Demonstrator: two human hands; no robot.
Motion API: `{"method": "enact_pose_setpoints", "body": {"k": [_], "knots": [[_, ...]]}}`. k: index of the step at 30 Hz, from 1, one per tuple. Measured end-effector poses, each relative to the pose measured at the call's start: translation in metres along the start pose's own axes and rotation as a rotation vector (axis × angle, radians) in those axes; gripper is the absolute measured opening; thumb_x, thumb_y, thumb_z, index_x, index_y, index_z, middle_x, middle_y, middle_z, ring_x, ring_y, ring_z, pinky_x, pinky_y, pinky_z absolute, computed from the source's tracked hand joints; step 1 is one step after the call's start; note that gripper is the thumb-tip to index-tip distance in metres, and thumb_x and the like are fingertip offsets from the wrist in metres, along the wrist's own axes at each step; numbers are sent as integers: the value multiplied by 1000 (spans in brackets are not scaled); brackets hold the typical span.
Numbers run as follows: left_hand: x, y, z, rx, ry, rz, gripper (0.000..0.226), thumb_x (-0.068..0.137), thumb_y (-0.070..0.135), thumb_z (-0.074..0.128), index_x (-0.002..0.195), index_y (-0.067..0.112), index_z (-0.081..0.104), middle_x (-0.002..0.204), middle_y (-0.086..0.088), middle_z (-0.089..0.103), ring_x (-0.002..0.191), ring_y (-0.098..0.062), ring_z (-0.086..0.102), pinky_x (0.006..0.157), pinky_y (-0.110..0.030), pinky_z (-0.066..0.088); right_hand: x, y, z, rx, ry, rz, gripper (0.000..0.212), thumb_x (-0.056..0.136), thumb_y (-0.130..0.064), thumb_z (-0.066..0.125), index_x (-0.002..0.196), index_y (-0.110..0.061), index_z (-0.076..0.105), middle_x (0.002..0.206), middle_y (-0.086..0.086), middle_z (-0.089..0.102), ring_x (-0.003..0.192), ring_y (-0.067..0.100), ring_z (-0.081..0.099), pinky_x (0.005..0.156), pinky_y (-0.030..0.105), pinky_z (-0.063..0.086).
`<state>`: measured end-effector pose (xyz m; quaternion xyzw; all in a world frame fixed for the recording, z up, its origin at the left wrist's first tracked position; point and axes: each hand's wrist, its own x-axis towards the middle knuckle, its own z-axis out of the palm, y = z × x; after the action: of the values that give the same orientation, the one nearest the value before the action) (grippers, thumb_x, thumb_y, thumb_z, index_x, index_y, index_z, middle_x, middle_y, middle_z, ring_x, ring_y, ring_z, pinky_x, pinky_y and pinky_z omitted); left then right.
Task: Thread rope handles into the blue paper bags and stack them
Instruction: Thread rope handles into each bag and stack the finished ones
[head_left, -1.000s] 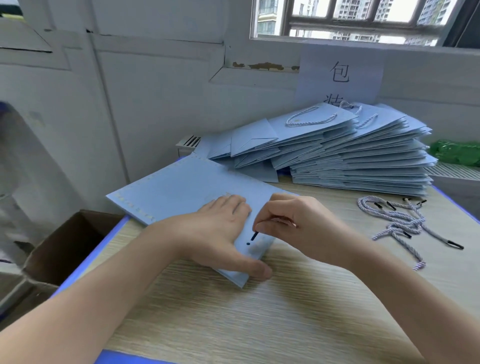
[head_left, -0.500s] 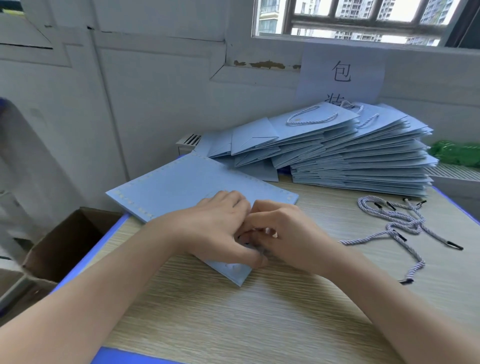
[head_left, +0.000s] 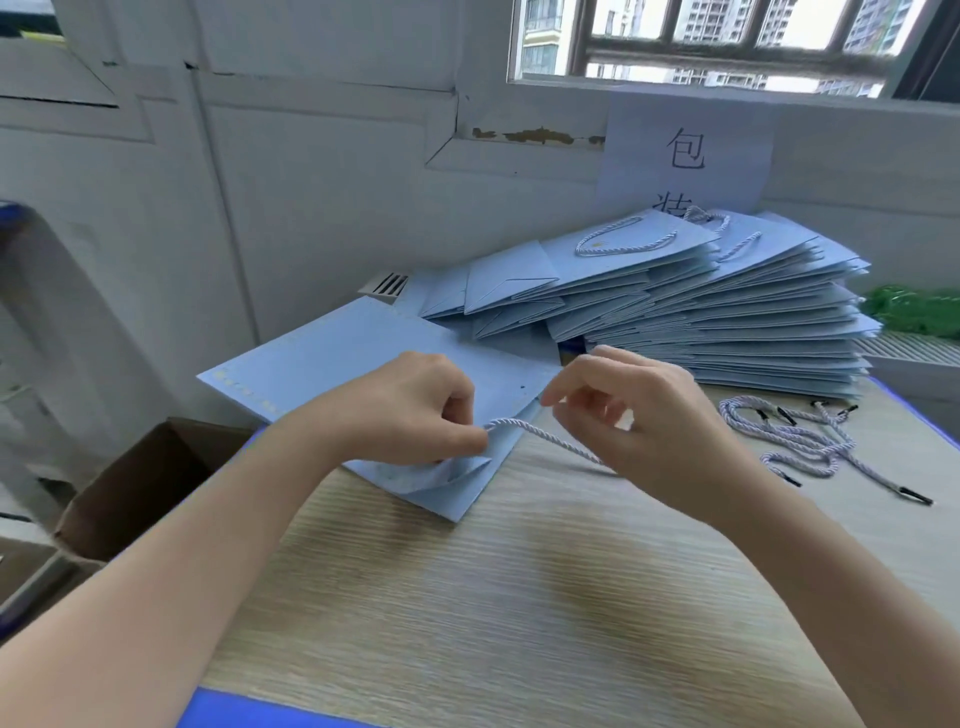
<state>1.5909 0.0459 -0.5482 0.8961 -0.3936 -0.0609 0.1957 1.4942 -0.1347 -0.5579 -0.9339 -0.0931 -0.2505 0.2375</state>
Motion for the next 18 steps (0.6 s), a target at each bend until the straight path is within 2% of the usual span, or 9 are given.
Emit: {"method": "enact_pose_setpoints", "body": {"k": [2,5,7,9,11,14,16,18], "knots": [[1,-2,-1,-33,33,-2,17,81,22,63,69,11,65,64,1,68,58,-3,55,63,-27,46,1,-7,5,20,-38,40,8,86,-17,65,82,-15,72,71,-6,59,66,4,50,62,11,36],[0,2,0,-106,87,25,18,79,18,63,62,12,64,57,1,65,53,-4,53,58,-24,44,0,-16,23,21,-145,107,20,90,-25,58,82,-13,73,64,-6,57,61,7,47,60,18,36],[-1,6,2,-178,111,41,19,77,20,65,59,12,64,52,4,62,50,-3,50,55,-22,41,0,-18,31,23,-183,167,32,92,-29,53,70,-11,66,61,2,57,59,14,46,60,28,38],[-1,9,4,-239,131,46,20,73,26,69,59,13,63,52,3,62,51,-4,50,56,-26,43,1,-17,32,130,-205,266,37,91,-27,53,55,-19,57,57,3,55,53,13,42,53,27,33],[1,9,5,-270,150,41,18,70,27,72,60,16,62,57,2,64,53,-5,53,58,-29,45,2,-14,32,298,-228,360,36,87,-25,58,52,-24,58,54,-3,51,50,7,38,52,25,29],[4,7,9,-262,74,35,15,73,29,74,71,25,60,73,8,67,62,-3,58,62,-23,45,3,-8,34,390,-245,419,22,81,-25,68,61,-19,64,55,-7,50,55,6,40,57,27,31],[6,5,12,-174,1,38,25,71,44,71,83,32,53,92,13,62,81,-3,58,71,-22,45,4,-6,32,351,-281,410,23,79,-24,71,59,-20,60,51,-12,49,53,3,41,55,22,32],[8,2,15,-46,-47,56,40,63,52,56,98,35,47,107,15,51,100,-2,48,84,-21,39,6,-4,22,303,-342,384,25,78,-18,69,56,-21,56,45,-14,49,47,0,40,52,20,32]]}}
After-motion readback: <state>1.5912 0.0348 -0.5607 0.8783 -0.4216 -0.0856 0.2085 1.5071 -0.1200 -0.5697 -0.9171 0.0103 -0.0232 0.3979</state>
